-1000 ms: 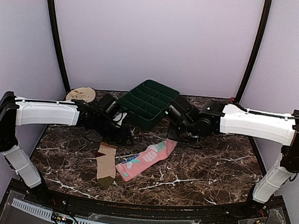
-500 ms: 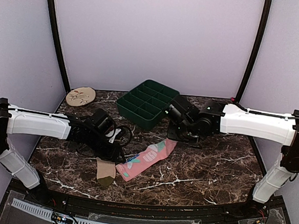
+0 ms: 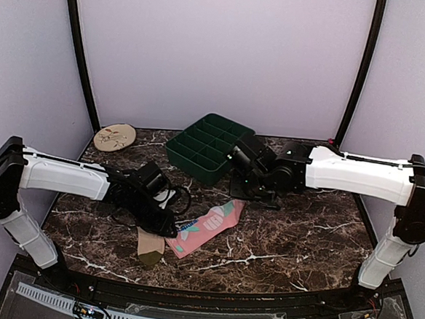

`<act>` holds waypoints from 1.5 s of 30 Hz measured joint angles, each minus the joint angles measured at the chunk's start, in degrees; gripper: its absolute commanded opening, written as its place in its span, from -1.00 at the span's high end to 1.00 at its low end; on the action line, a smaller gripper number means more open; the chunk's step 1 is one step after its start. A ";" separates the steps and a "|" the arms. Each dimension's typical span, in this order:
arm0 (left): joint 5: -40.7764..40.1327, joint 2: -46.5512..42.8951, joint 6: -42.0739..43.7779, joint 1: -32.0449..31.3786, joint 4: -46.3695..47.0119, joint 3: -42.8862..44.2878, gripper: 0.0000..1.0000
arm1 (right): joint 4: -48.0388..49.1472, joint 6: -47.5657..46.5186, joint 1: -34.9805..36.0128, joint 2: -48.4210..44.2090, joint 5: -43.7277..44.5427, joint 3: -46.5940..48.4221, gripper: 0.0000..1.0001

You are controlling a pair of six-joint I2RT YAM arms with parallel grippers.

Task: Roll the socks
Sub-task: Fold the sock at the center of the board.

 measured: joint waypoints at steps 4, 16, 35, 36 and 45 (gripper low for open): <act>-0.20 1.33 0.17 0.00 0.00 -0.02 0.55 | 0.02 -1.09 0.42 0.98 -0.83 1.27 0.79; -0.15 4.50 0.46 0.00 0.50 -0.35 0.60 | -0.09 -6.34 3.87 6.62 -3.45 8.02 0.77; 0.28 4.94 0.46 0.79 1.42 -0.35 0.69 | -0.11 -13.05 9.33 15.65 -13.31 16.59 0.77; 0.31 4.94 0.44 0.98 1.44 -0.37 0.70 | -0.11 -13.33 9.55 15.78 -13.60 16.59 0.77; 0.31 1.01 -0.57 2.71 1.84 -3.45 0.71 | 0.37 -13.53 10.14 15.80 -14.56 14.71 0.77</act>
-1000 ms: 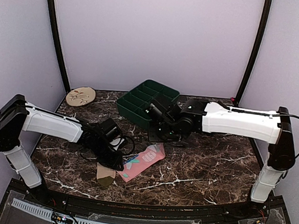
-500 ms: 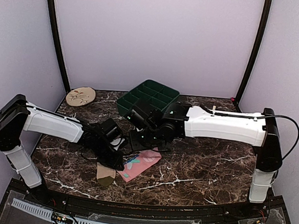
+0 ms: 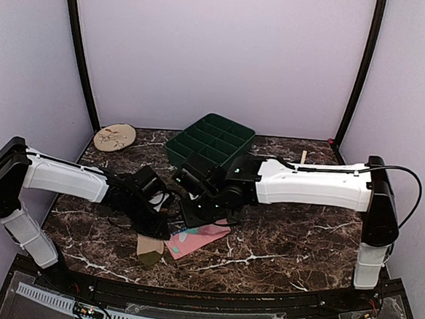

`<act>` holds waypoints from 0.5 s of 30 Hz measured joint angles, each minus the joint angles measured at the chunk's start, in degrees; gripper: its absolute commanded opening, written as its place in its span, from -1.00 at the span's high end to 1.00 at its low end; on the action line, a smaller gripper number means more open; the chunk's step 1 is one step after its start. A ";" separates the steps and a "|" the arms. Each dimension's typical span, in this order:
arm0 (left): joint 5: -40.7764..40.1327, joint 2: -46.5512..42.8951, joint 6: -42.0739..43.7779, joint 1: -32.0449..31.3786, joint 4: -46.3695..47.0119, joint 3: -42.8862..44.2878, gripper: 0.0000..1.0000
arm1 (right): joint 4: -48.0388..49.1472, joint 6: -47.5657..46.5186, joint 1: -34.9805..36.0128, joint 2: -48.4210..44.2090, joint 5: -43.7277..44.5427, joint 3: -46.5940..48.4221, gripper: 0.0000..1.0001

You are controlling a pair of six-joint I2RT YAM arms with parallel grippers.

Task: Roll the socks
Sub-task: Fold the sock at the center of the board.

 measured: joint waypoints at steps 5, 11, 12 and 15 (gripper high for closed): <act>-0.02 -3.67 -0.81 1.01 0.07 -1.44 0.70 | 0.59 -0.07 0.04 0.00 -0.22 -0.28 0.77; 0.46 -5.95 -2.14 2.34 0.63 -3.19 0.72 | 1.29 -0.61 0.72 0.02 -0.87 -0.31 0.77; 0.72 -5.95 -2.36 2.62 0.83 -3.48 0.72 | 1.31 -0.70 0.90 0.07 -1.09 -0.28 0.77; 1.42 -5.95 -3.28 3.45 1.33 -4.37 0.76 | 1.70 -1.31 1.57 0.68 -1.73 -0.24 0.77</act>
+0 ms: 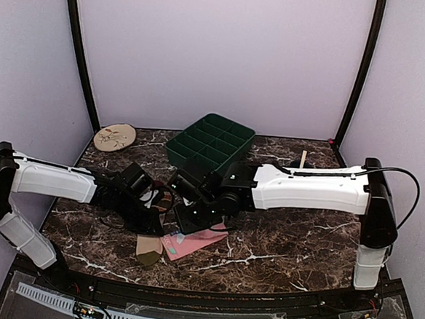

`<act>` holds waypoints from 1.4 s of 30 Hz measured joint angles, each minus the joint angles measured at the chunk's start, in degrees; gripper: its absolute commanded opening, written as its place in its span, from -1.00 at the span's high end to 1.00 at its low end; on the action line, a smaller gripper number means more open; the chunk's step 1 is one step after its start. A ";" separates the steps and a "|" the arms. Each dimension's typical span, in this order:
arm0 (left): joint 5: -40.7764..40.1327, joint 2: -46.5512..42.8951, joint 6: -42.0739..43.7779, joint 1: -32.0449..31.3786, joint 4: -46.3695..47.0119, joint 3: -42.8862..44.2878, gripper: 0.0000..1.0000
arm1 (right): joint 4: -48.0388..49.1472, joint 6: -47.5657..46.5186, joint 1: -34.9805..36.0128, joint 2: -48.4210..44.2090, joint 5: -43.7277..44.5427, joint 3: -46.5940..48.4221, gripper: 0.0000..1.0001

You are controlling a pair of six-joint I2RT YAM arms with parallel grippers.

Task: Roll the socks
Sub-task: Fold the sock at the center of the board.

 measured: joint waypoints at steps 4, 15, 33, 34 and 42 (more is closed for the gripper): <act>1.84 0.00 -0.90 1.38 1.03 -1.03 0.81 | 0.63 -0.57 0.59 1.57 -1.11 0.02 0.76; 5.53 1.97 -1.77 1.99 3.23 -1.20 0.87 | 2.10 -2.32 0.83 6.23 -3.45 1.64 0.74; 6.36 3.39 -1.77 1.99 3.87 -1.05 0.89 | 3.50 -4.90 1.22 10.58 -5.99 2.95 0.73; 6.38 3.56 -1.77 1.99 3.87 -1.03 0.89 | 3.48 -4.92 1.22 10.82 -6.01 3.26 0.73; 6.56 4.09 -1.79 2.03 3.87 -1.03 0.89 | 3.91 -5.53 1.31 12.74 -6.34 4.63 0.62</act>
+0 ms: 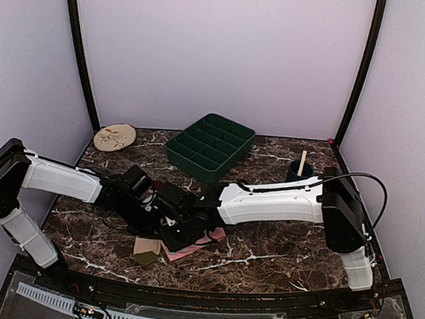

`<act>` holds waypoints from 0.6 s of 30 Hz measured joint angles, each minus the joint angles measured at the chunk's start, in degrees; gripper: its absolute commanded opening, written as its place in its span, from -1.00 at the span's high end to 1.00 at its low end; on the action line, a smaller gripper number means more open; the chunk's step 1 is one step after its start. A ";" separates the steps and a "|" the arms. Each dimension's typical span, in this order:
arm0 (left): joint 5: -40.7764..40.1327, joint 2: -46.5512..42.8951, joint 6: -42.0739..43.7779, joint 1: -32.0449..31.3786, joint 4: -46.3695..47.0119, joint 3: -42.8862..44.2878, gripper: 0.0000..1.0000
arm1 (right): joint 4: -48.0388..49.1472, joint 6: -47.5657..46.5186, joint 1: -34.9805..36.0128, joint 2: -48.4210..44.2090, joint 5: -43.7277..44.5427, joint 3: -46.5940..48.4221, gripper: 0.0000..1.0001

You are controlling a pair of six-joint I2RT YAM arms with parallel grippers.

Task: Roll the socks
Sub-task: Fold the sock at the center of the board.

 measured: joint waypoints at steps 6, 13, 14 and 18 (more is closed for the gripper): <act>0.11 0.22 0.00 0.02 0.02 0.00 0.90 | 0.48 -0.28 0.02 0.79 -1.16 0.37 0.38; 0.17 0.22 0.02 0.52 0.00 0.00 0.89 | 0.94 -0.44 0.02 1.01 -2.16 0.57 0.30; 0.17 0.22 0.02 0.59 0.00 0.00 0.89 | 0.98 -0.44 0.02 1.01 -2.19 0.57 0.28; 0.15 0.20 0.00 0.81 0.00 0.00 0.83 | 1.38 -0.22 0.02 0.15 -1.90 0.20 0.22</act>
